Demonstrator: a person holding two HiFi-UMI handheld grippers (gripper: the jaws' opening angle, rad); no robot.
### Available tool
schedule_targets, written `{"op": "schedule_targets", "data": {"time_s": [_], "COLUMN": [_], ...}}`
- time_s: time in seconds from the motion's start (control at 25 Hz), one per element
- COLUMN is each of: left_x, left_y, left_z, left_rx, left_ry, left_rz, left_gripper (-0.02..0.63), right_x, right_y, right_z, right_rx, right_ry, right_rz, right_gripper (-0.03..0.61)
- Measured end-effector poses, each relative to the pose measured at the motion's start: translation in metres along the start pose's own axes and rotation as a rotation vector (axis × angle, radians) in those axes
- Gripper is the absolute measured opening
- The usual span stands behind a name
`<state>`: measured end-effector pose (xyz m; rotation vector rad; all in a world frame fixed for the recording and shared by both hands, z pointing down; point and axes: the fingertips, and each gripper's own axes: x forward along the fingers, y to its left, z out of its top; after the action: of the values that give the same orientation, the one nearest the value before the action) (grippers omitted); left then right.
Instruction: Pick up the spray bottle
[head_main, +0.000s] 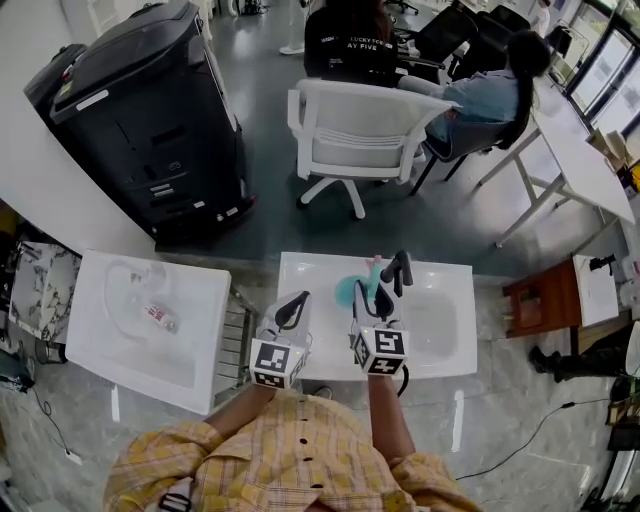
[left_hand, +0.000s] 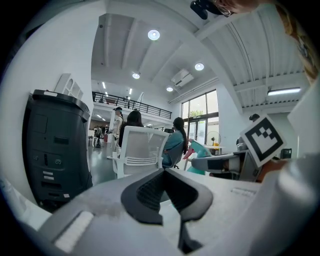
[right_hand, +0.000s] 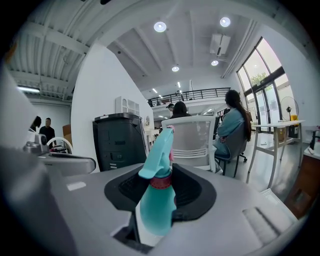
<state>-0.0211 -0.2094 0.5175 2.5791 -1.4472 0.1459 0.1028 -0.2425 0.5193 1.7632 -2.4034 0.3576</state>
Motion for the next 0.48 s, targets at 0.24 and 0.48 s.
{"op": "schedule_targets", "data": {"time_s": [0.24,0.48], "left_x": [-0.004,-0.01], "left_y": [0.001,0.006], "left_z": [0.009,0.019], "left_rx": [0.011,0.017], "left_ry": [-0.019,-0.042], "left_rz": [0.001,-0.003], "left_gripper": [0.0,0.0], "right_x": [-0.011,-0.021], "right_y": [0.007,0.02], "right_z": [0.013,0.025], "right_rx": [-0.009,-0.016], "right_ry": [-0.024,-0.051], "right_rz": [0.004,0.007], "right_gripper": [0.141,0.141]}}
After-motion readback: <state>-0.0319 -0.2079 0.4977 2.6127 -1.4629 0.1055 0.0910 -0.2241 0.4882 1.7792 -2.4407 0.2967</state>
